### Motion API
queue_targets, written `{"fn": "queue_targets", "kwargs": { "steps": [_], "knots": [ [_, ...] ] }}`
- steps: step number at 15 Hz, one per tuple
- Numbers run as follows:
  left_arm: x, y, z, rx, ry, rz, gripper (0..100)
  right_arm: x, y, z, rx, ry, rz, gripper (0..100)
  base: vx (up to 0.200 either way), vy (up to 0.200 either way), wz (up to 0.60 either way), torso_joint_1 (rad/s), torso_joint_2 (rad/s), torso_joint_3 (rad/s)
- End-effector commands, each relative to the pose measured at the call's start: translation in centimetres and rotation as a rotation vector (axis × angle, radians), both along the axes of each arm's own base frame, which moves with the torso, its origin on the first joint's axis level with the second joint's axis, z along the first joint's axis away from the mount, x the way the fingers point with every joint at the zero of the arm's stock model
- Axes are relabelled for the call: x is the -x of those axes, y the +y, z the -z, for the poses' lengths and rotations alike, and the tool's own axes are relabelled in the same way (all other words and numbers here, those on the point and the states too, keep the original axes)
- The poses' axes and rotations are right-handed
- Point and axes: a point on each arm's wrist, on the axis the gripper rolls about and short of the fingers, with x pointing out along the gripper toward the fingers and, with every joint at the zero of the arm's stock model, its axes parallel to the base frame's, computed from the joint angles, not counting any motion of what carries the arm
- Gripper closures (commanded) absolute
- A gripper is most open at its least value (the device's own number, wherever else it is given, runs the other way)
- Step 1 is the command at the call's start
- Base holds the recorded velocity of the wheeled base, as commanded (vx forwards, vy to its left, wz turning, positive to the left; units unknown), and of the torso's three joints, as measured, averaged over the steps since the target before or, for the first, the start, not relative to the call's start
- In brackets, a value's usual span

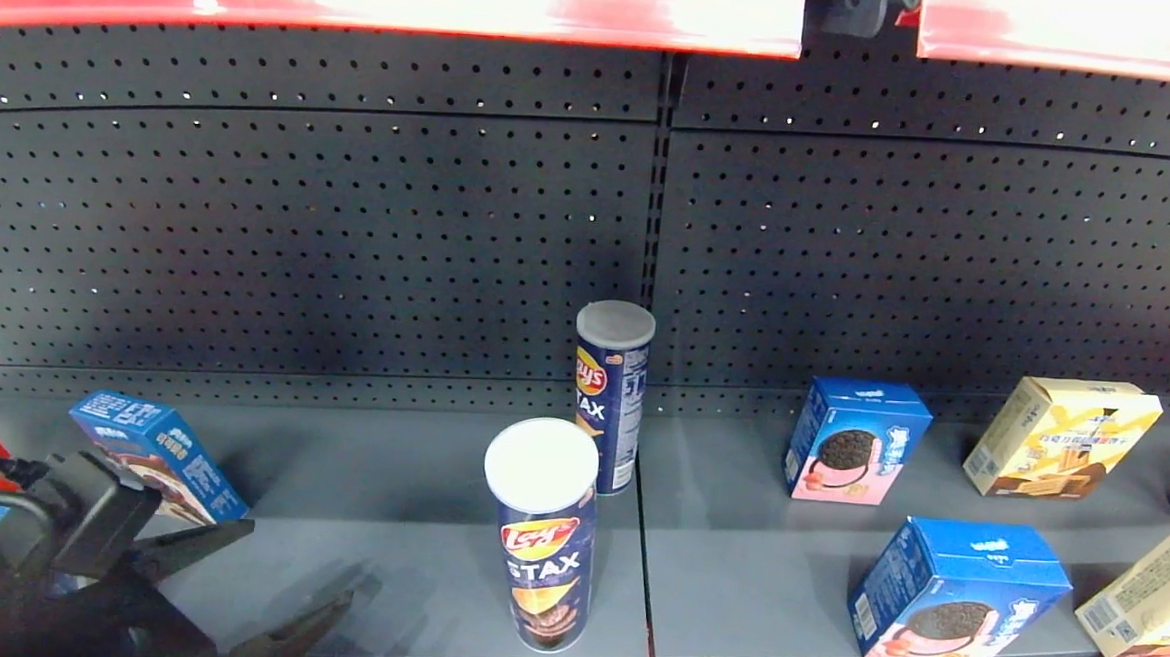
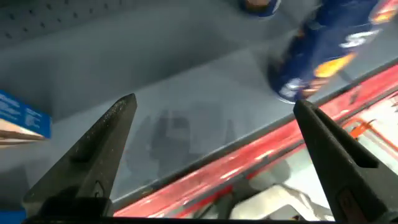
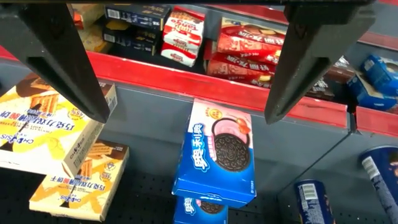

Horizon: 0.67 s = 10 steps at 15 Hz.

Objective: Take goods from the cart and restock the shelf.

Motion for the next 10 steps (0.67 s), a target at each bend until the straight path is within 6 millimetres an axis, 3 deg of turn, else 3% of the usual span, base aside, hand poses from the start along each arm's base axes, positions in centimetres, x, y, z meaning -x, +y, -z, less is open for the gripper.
{"fn": "queue_targets", "kwargs": {
  "steps": [1,7,10],
  "knots": [
    [-2.0,-1.0,1.5,-0.042,0.078,-0.011,0,0.0,0.0,-0.1,0.0,0.0,-0.001,0,0.0,0.0,0.0,0.0,0.0,0.0],
    [-4.5,-4.0,2.7,-0.034,0.032,-0.04,0,0.0,0.0,-0.1,0.0,0.0,-0.001,0,0.0,0.0,0.0,0.0,0.0,0.0],
    [-5.4,-4.5,2.8,-0.03,0.039,-0.038,0,0.0,0.0,-0.1,0.0,0.0,-0.002,0,0.0,0.0,0.0,0.0,0.0,0.0]
  ]
}}
